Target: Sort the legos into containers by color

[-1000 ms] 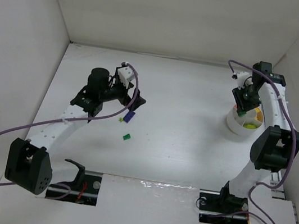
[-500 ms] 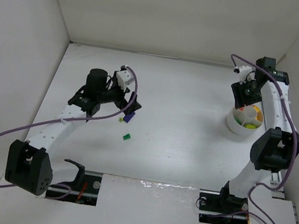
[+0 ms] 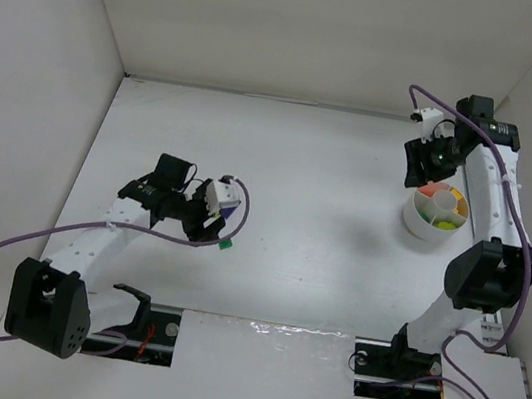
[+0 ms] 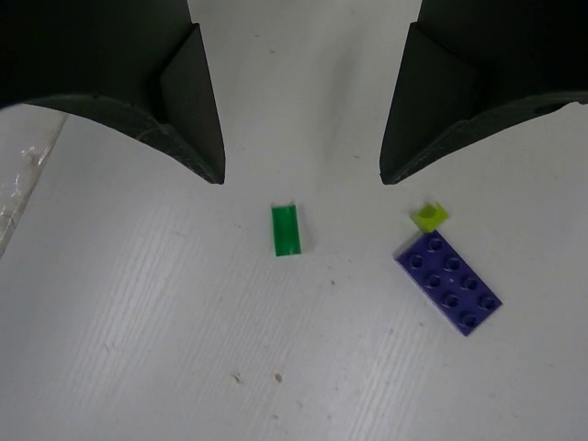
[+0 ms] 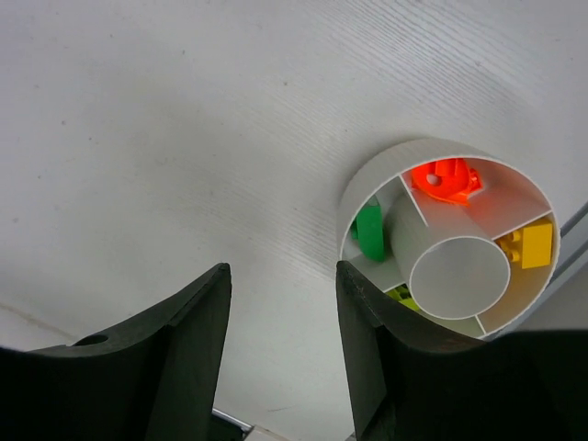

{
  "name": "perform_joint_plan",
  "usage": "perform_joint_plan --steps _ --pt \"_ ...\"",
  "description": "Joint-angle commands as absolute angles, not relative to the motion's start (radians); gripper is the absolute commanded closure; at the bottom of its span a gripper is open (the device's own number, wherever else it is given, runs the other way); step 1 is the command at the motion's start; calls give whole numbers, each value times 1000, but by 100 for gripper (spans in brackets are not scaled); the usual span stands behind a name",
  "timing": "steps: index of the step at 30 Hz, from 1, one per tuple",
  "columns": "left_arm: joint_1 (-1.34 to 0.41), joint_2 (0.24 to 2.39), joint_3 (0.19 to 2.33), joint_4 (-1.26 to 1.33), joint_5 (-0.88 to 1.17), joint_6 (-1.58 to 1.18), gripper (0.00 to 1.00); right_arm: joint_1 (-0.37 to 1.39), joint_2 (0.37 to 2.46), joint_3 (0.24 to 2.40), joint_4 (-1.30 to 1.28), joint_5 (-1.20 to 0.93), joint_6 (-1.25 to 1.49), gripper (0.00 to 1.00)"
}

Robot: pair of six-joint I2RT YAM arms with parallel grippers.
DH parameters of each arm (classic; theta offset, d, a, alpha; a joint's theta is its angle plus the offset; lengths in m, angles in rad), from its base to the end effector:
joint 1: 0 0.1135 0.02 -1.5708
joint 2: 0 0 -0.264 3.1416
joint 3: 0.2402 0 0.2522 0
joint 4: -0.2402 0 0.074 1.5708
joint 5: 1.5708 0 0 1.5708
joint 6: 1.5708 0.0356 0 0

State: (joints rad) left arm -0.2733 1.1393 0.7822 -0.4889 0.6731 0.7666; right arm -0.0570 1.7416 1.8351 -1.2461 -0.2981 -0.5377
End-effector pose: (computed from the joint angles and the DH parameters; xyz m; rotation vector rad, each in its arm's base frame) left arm 0.2131 -0.0828 0.2476 1.3664 1.7906 -0.5509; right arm 0.3471 -0.0093 0.3575 -0.7126 2.5529 0.2156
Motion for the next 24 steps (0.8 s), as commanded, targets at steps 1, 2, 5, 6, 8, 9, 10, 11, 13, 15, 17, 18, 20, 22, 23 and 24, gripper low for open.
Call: perform_joint_plan --steps 1,2,5,6,8,9,10,11,13,15,17,18,20,22,23,24 --pt "-272 1111 720 -529 669 850 35 -43 1718 1871 -1258 -337 -534 45" --pt "-272 1111 688 -509 658 850 35 -43 1718 1871 -1267 -337 -534 45" --pt "-311 1101 651 -466 588 836 37 -43 1697 1871 -1267 -337 -534 45" --pt "-322 1101 640 -454 577 827 37 -43 1697 1871 -1267 -337 -534 45" --pt "-322 1115 640 -434 577 812 37 -43 1677 1859 -1258 -337 -525 45" --pt "-322 1124 640 -423 565 789 37 -43 1677 1859 -1258 -337 -525 45" --pt "-334 1135 640 -423 565 788 37 -43 1666 1849 -1258 -337 -525 45" --pt "-344 1166 640 -423 554 788 37 -43 1657 1838 -1258 -337 -525 45" --pt "-353 1196 652 -413 531 763 37 -43 1648 1827 -1258 -337 -525 45" --pt "-353 1244 664 -402 519 752 37 -43 1647 1818 -1258 -337 -525 45" --pt "-363 1276 690 -402 509 743 37 -43 1638 1818 -1258 -337 -525 45" --pt "-377 1307 690 -402 509 742 37 -43 1638 1818 -1258 -337 -525 45" --pt "-390 1328 704 -388 499 733 35 -43 1638 1818 -1258 -337 -525 45" --pt "-405 1351 713 -362 483 709 35 -43 1638 1818 -1258 -337 -525 45" --pt "-417 1351 713 -362 473 709 35 -52 1638 1818 -1258 -337 -525 45" --pt "-417 1364 724 -350 472 700 34 -52 1638 1818 -1258 -337 -516 45"
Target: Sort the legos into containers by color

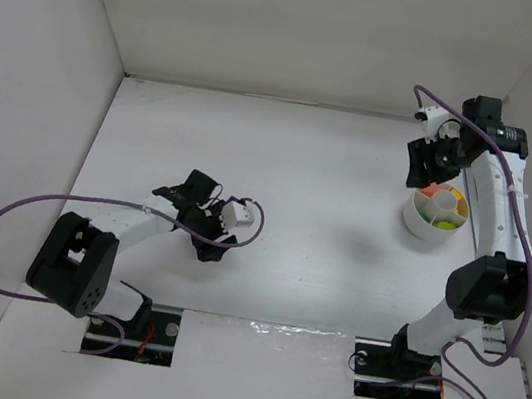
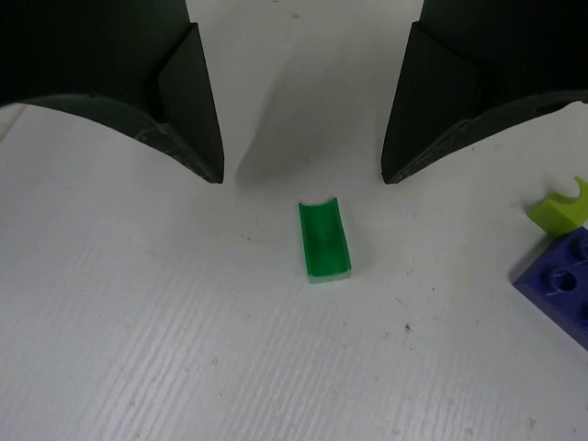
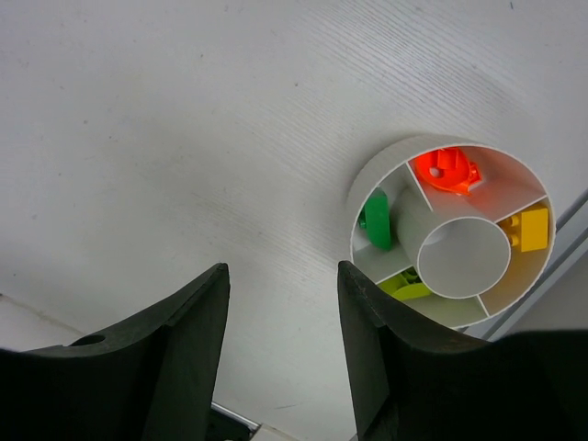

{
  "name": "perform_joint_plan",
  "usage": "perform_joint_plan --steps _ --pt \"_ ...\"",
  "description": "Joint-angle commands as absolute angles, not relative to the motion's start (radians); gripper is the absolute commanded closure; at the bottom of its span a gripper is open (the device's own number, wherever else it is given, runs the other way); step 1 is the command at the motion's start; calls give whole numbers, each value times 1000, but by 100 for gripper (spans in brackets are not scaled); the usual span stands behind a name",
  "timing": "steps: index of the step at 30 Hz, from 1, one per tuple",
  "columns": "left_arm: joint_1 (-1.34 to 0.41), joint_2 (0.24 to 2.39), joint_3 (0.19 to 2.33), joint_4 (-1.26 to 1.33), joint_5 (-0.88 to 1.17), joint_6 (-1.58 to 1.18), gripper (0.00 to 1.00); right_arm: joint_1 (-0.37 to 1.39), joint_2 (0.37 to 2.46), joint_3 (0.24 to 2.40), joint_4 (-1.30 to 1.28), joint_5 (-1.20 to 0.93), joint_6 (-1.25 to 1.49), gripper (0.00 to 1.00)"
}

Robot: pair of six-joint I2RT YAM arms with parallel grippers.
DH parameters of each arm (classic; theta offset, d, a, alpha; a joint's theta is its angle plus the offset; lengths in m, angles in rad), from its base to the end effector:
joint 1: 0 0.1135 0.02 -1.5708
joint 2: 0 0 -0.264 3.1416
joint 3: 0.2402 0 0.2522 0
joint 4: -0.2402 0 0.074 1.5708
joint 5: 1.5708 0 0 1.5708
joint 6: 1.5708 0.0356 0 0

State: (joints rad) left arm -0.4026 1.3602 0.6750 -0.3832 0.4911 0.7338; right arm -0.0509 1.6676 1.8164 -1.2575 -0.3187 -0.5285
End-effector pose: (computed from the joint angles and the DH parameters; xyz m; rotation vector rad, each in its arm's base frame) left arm 0.2172 -0.1107 0.1707 1.4947 2.0396 -0.5170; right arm 0.3271 -0.0055 0.3754 -0.7111 2.5051 0.2259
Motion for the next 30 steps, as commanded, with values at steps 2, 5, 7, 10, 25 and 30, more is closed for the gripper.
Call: perform_joint_plan --steps 2,5,7,10,25,30 --pt "-428 1379 724 -341 463 684 34 -52 1638 1818 -1258 -337 -515 44" --pt "-437 1407 736 -319 454 675 34 -52 1638 1818 -1249 -337 -515 41" --pt "-446 1416 746 -319 454 663 34 -61 1638 1818 -1249 -337 -506 40" --pt "-468 1440 746 -296 422 652 34 -61 1638 1818 -1249 -328 -506 39" --pt "-545 1523 723 -245 302 632 66 -100 1669 1858 -1239 -363 -479 37" --pt "-545 1493 713 -236 304 641 90 -149 1689 1876 -1298 -532 -469 37"
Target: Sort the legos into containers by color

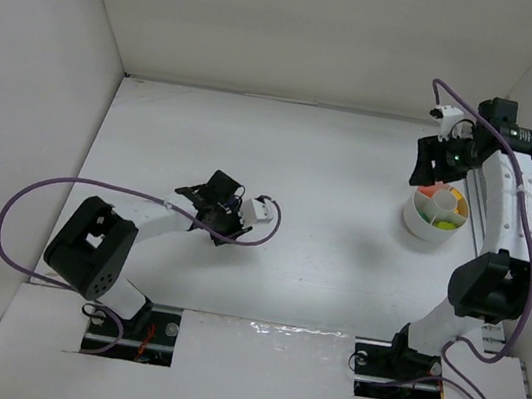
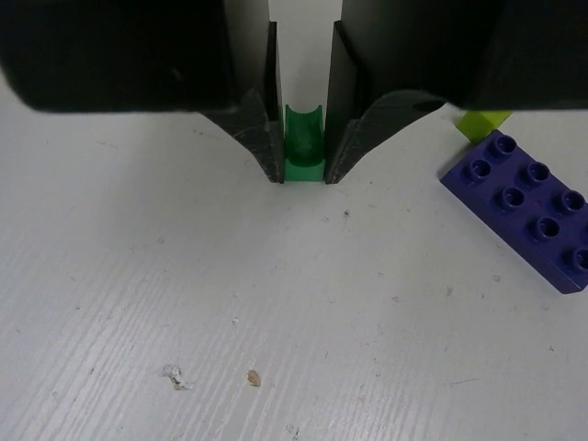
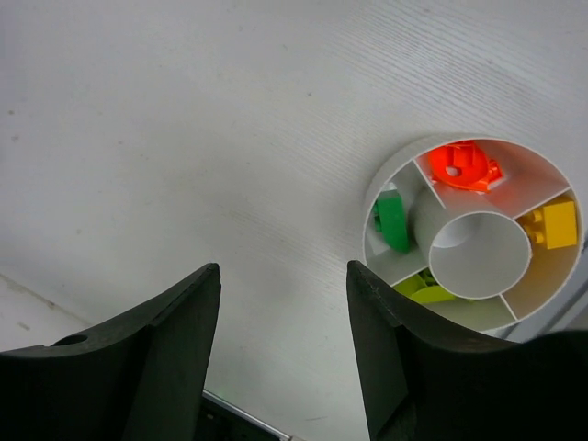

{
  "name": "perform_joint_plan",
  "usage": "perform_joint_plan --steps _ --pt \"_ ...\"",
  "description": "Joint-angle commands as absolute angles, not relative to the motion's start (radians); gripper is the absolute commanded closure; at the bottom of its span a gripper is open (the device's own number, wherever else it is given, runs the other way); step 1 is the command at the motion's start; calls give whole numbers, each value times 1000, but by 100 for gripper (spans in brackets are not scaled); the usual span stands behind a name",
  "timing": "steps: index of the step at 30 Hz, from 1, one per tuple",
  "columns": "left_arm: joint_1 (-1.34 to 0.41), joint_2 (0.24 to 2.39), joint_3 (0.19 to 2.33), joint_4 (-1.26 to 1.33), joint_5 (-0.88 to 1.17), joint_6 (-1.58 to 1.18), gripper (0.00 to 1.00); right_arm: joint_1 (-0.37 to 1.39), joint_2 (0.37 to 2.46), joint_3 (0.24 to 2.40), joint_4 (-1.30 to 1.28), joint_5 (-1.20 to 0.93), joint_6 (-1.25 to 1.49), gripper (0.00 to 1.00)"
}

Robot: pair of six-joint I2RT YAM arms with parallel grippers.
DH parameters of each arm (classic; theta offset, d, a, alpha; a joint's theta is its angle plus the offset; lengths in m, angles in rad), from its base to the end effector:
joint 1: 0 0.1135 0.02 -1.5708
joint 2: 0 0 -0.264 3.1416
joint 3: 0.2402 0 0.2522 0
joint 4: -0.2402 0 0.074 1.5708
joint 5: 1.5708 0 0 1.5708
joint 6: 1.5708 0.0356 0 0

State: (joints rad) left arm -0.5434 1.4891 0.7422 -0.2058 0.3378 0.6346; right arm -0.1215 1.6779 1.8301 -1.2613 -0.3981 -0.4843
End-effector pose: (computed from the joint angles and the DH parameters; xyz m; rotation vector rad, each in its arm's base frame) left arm 0.2347 -0.1556 0.1665 1.4926 1.9905 -0.3870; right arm 0.3281 -0.0262 0.3768 -0.5834 2.5055 0.3146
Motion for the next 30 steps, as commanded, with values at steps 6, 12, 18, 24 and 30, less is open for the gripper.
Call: perform_joint_plan --steps 6,12,18,24,30 --pt "-464 1350 753 -247 501 621 100 -187 1703 1812 -1381 -817 -491 37" --pt "-370 1240 893 -108 843 378 100 -178 1703 1741 -1381 -1092 -480 37" --pt "-312 1204 899 404 1037 -214 100 -129 1750 1738 -1381 -1412 -460 36" --pt "-255 1259 879 838 985 -706 100 -49 1781 1703 -1191 -1624 -234 35" --pt "-294 1327 931 960 948 -747 100 -40 1737 1641 -1075 -1624 -74 35"
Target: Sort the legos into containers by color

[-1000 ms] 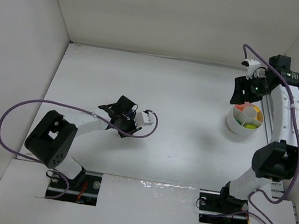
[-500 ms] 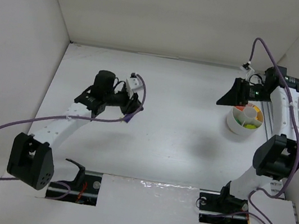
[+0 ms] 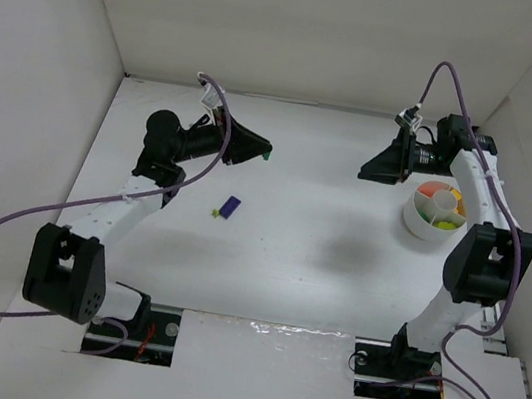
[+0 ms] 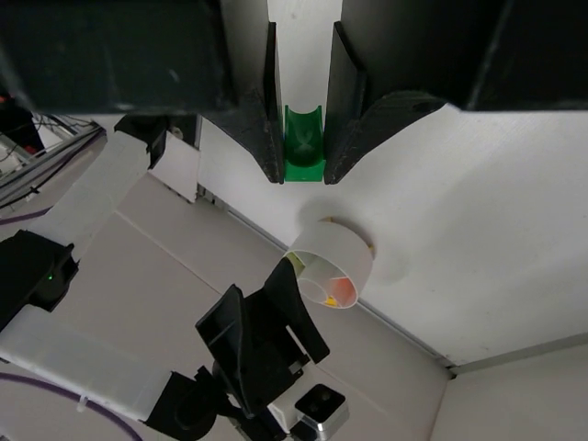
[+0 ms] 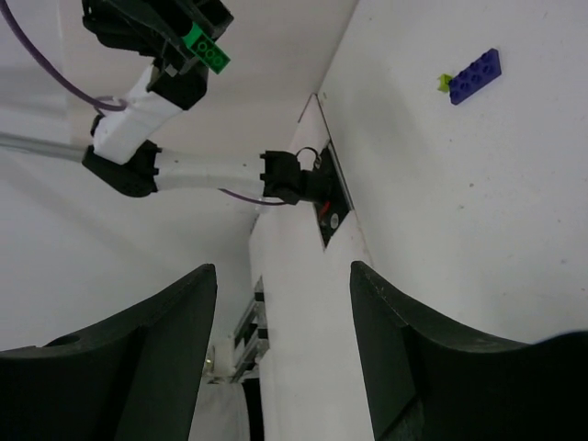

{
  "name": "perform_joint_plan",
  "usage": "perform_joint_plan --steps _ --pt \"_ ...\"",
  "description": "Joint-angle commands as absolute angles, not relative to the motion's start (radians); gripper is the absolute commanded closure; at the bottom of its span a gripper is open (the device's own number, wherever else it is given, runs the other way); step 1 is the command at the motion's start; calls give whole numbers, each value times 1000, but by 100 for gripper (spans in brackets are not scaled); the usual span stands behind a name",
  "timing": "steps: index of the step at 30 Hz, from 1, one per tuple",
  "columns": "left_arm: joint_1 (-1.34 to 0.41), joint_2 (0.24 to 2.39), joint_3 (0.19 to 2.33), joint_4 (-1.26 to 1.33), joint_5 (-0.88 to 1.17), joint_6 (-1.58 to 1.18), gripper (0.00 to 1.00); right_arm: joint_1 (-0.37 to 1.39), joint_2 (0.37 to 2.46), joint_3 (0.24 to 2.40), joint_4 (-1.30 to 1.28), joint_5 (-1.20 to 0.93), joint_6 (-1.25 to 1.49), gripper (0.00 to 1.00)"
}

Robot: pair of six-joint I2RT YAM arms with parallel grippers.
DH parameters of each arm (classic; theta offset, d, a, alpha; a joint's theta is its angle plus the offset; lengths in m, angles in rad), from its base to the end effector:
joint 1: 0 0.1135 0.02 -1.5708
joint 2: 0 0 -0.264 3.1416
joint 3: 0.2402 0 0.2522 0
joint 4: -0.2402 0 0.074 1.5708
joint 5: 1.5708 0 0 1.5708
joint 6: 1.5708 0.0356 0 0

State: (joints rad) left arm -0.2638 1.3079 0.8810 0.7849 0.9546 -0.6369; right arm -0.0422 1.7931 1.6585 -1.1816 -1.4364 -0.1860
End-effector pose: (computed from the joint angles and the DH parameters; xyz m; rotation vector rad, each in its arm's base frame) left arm 0.2703 -0.1031 0.3548 0.6577 1.3471 -1.3137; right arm 0.3500 0.0205 0.3214 -0.3893 2.1005 1.8122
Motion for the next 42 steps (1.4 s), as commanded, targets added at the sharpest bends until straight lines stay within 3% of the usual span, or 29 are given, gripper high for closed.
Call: perform_joint_plan --steps 1,7,11,15,17,19,23,29,33,42 --pt "-305 1338 943 1010 937 -762 100 -31 1736 1641 -1050 -1624 -57 35" --pt "-351 1432 1043 1103 853 -879 100 76 1724 1664 -936 -1624 130 35" --pt "-351 1480 1124 1039 781 -943 100 159 1744 1713 -706 -1624 310 35" --pt "-351 1480 1160 892 675 -991 100 160 1730 1767 -655 -1458 295 37" --pt "-351 1468 1169 810 643 -1047 100 160 1689 1781 -635 -1245 252 37" --pt "-351 1437 1158 778 620 -1057 100 160 1639 1750 -499 -1038 252 37" --pt "-351 1399 1149 686 574 -1083 100 189 1464 1544 -163 -829 270 40" --pt "-351 1390 1127 741 584 -1166 100 227 1549 1519 -40 -1047 516 44" --pt "-351 1390 1091 804 595 -1209 100 264 1559 1398 374 -1140 888 44" --pt "-351 1399 1062 874 575 -1262 100 333 1670 1514 430 -1129 999 43"
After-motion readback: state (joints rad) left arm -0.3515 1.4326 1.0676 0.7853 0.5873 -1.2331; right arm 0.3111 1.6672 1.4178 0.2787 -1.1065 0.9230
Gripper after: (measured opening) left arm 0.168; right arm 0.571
